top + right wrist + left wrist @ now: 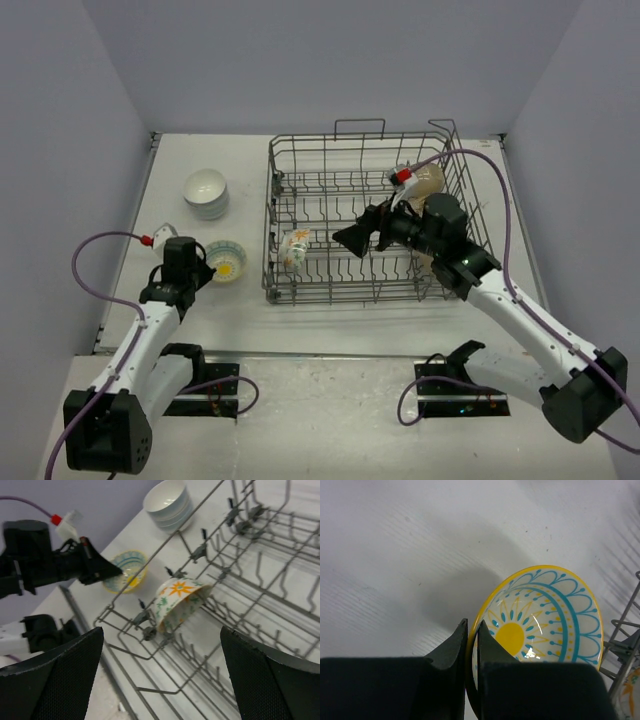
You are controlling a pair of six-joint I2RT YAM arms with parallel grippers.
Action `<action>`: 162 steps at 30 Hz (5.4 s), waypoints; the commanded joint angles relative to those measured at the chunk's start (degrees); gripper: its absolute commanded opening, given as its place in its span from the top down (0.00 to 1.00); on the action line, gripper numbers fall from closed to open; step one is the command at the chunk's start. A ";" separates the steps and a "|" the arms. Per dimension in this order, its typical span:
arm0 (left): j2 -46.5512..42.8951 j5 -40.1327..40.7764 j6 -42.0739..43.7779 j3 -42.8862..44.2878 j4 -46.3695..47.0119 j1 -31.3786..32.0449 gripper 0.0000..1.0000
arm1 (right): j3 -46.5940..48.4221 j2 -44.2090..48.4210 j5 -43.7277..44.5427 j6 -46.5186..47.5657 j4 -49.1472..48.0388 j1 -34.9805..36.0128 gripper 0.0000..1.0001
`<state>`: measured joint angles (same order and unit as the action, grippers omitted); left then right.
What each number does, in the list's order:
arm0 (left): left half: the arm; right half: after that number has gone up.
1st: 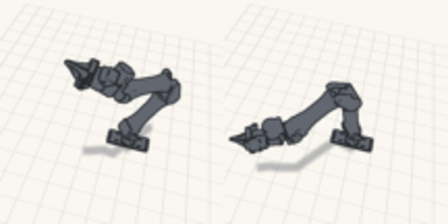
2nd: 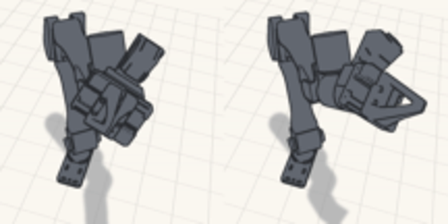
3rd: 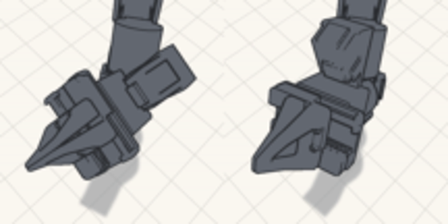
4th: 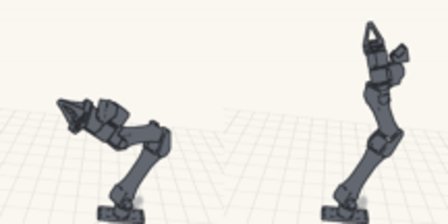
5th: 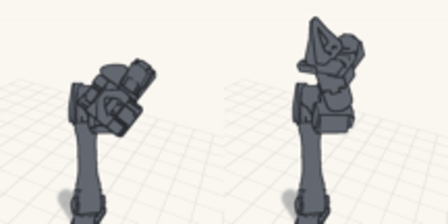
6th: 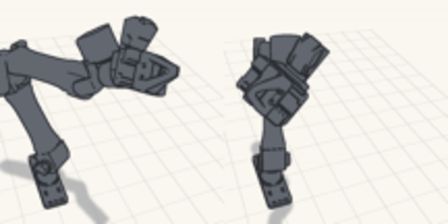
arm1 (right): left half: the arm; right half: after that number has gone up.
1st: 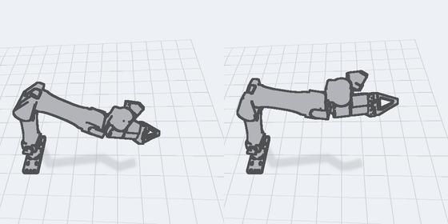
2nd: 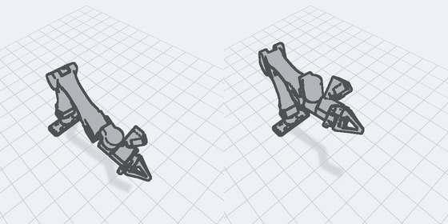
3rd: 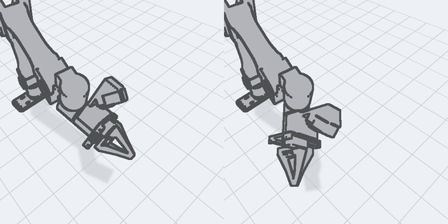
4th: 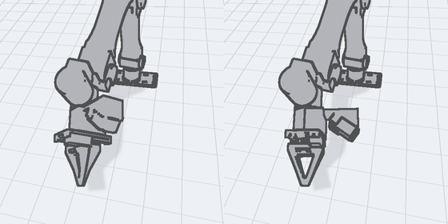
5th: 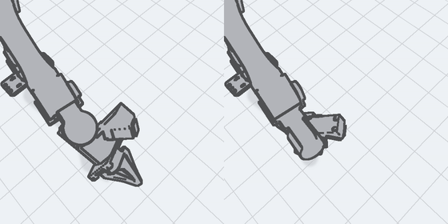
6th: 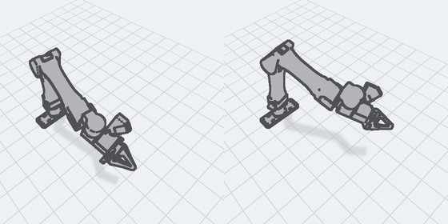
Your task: Unload the bowls from the dish rack
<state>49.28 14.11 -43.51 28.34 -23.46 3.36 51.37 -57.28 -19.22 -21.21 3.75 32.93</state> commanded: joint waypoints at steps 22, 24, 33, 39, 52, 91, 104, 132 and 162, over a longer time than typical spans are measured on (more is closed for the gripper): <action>-2.33 2.94 -4.66 -5.42 8.37 -0.46 0.00 | -4.17 -23.76 -11.73 -36.35 -25.73 -0.94 0.04; -5.14 2.68 -3.79 -3.30 5.90 -0.45 0.00 | -5.31 -23.93 -10.40 -37.32 -26.59 -0.85 0.07; -14.11 2.24 1.92 18.75 -8.08 -0.37 0.00 | -5.06 -34.47 -16.72 -43.20 -38.11 -0.76 0.34; -15.00 -2.06 11.77 30.45 -10.29 -0.37 0.00 | -3.74 -38.34 -17.51 -44.09 -40.40 -0.41 0.40; -17.37 -1.28 19.25 26.17 -8.53 -0.37 0.00 | -2.60 -45.64 -22.61 -48.83 -52.43 1.00 0.53; -16.32 -1.45 21.36 17.63 -2.82 -0.37 0.00 | -2.16 -52.77 -28.50 -68.52 -86.54 1.17 1.00; -15.97 -1.28 21.53 17.81 -2.73 -0.37 0.00 | 0.22 -48.02 -29.46 -69.40 -87.33 0.65 1.00; 6.51 -27.01 21.18 57.33 -16.96 1.47 0.00 | 31.23 -20.86 -1.91 32.68 21.27 11.95 1.00; 31.76 0.56 17.93 70.54 -26.89 42.79 0.58 | 28.61 -10.58 42.16 52.41 28.33 35.19 1.00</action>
<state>79.92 10.81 -26.39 96.75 -48.16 46.33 76.27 -69.63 19.00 30.63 36.07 67.61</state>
